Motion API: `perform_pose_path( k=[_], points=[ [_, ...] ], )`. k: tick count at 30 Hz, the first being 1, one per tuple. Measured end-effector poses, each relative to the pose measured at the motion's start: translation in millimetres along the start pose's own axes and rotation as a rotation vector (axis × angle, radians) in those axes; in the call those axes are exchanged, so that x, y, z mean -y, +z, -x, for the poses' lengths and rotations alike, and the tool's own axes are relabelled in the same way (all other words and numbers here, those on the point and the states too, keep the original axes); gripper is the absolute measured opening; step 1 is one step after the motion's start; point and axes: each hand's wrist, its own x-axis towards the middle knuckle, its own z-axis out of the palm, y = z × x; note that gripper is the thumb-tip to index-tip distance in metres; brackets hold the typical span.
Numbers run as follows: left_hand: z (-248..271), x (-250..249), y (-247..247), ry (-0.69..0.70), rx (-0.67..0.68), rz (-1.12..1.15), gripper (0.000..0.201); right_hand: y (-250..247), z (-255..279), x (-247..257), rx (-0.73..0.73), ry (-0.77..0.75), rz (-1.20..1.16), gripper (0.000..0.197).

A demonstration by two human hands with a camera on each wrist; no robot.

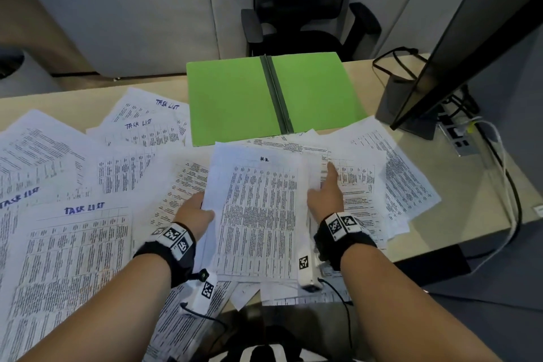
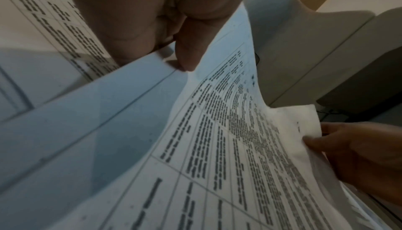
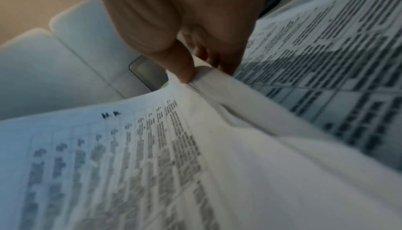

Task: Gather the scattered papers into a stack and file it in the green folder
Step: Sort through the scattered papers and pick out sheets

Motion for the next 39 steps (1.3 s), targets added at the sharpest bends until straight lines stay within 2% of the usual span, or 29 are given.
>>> perform_pose_path(
  k=[3,4,7,9,11,13,15,17,18,20,21,22,24,27,29,31,32,34,36,39],
  points=[
    [0,-5,1,0.012,-0.007,0.112,0.031,-3,4,8,-0.039,-0.121,-0.166,0.015],
    [-1,-6,0,0.028,-0.007,0.144,0.034,-5,7,14,-0.015,-0.14,-0.249,0.006],
    [-5,-11,0,0.083,-0.022,0.23,0.067,-13,16,37,0.137,-0.154,-0.549,0.007],
    [-4,-18,-1,0.098,-0.04,0.305,0.076,-14,15,50,0.216,-0.206,-0.606,0.02],
    [-5,-22,-3,0.124,-0.031,0.396,0.069,-12,13,59,0.256,-0.267,-0.597,0.037],
    [-4,-23,-7,0.15,-0.031,0.43,0.056,-10,10,66,0.263,-0.308,-0.576,0.042],
    [-1,-25,-12,0.167,-0.03,0.418,0.037,-7,11,75,0.293,-0.314,-0.608,0.031],
    [1,-26,-16,0.165,-0.011,0.412,0.031,-5,15,83,0.403,-0.26,-0.65,0.022],
    [2,-24,-17,0.15,-0.021,0.406,0.031,-4,15,84,0.475,-0.234,-0.629,0.036],
    [1,-17,-19,0.123,-0.078,0.394,0.03,-1,14,78,0.559,-0.173,-0.513,0.078],
    [-1,-10,-20,0.115,-0.1,0.411,0.03,3,14,75,0.587,-0.152,-0.453,0.09],
    [-4,-2,-21,0.085,-0.113,0.439,0.029,7,14,71,0.602,-0.149,-0.385,0.092],
    [-5,7,-23,0.044,-0.127,0.497,0.029,18,17,66,0.549,-0.176,-0.19,0.073],
    [-3,9,-23,0.075,-0.14,0.476,0.028,31,18,68,0.31,-0.217,0.054,0.032],
    [-4,7,-25,0.154,-0.19,0.353,0.033,28,17,79,0.142,-0.289,0.107,0.022],
    [-12,8,-32,0.19,-0.324,-0.014,0.058,16,14,100,-0.024,-0.396,0.122,0.022],
    [-15,11,-36,0.177,-0.34,-0.219,0.073,9,14,113,-0.086,-0.464,0.121,0.022],
    [-15,16,-38,0.075,-0.254,-0.598,0.092,-3,13,134,-0.142,-0.636,0.1,0.018],
    [-14,22,-32,0.035,-0.125,-0.814,0.096,-8,13,148,-0.167,-0.81,0.104,0.012],
    [-7,25,-17,0.23,0.071,-0.93,0.097,-7,21,161,-0.151,-0.983,0.084,0.006]
  ],
)
